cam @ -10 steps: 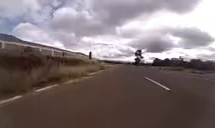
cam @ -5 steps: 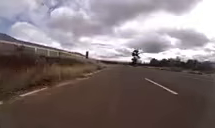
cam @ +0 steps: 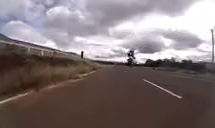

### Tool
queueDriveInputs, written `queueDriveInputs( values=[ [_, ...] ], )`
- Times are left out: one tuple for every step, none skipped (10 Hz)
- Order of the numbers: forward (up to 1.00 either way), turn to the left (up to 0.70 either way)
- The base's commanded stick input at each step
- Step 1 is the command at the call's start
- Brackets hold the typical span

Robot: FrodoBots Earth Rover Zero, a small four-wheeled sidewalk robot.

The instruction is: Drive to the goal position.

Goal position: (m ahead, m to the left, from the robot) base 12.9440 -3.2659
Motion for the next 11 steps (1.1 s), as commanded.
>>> queueDriveInputs(
  values=[
    [0.7, 0.01],
    [0.7, 0.01],
    [0.7, 0.01],
    [0.7, 0.01],
    [0.7, 0.01],
    [0.7, 0.01],
    [0.7, 0.01],
    [0.7, 0.01],
    [0.7, 0.01],
    [0.7, 0.01],
    [0.7, 0.01]
  ],
)
